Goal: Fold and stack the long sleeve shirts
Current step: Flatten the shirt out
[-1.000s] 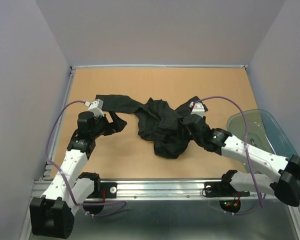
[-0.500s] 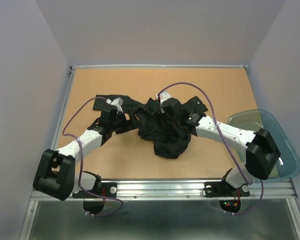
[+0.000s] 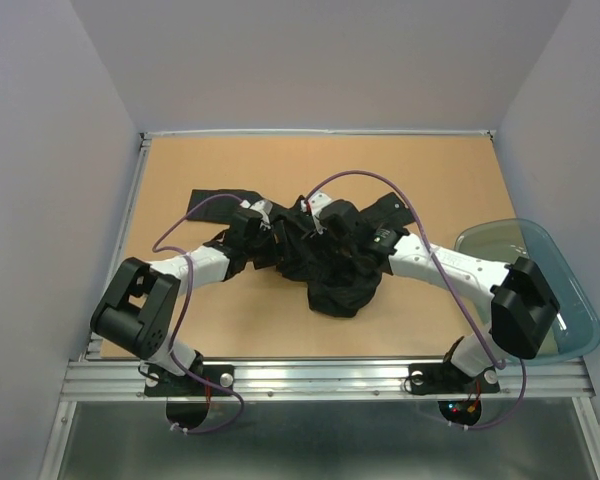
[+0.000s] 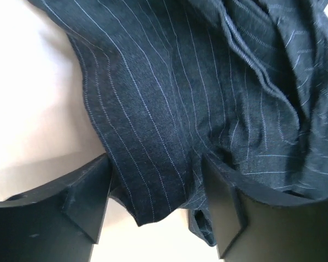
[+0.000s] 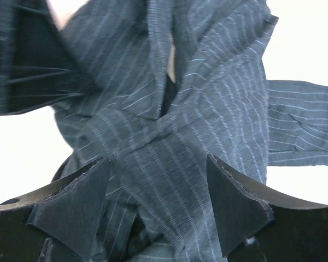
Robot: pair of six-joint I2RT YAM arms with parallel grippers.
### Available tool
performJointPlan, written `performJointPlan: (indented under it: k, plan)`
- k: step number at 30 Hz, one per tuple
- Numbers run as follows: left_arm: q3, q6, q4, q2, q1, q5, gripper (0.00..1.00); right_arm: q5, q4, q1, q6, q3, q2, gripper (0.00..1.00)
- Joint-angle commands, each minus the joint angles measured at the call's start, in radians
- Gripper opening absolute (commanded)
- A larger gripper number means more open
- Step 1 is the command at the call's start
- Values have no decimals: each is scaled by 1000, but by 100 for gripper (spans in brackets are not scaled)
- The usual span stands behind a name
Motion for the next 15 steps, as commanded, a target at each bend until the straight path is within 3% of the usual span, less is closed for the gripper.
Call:
performJointPlan:
  k: [1, 5, 9, 11, 12, 15]
  plan:
    - [45, -8, 49, 15, -13, -9, 72, -38, -10, 19, -32, 45, -51, 76]
    - [59, -7, 51, 37, -24, 0, 58, 2, -16, 19, -35, 38, -32, 75]
    - [60, 2, 51, 38, -29, 1, 26, 37, -16, 19, -36, 32, -22, 69]
    - [62, 12, 46, 34, -30, 10, 12, 64, -16, 20, -35, 25, -17, 61]
    - [62, 15, 43, 31, -29, 10, 11, 73, -16, 20, -30, 24, -18, 56]
    - [75, 41, 1, 11, -29, 1, 4, 100, -15, 19, -21, 22, -37, 27]
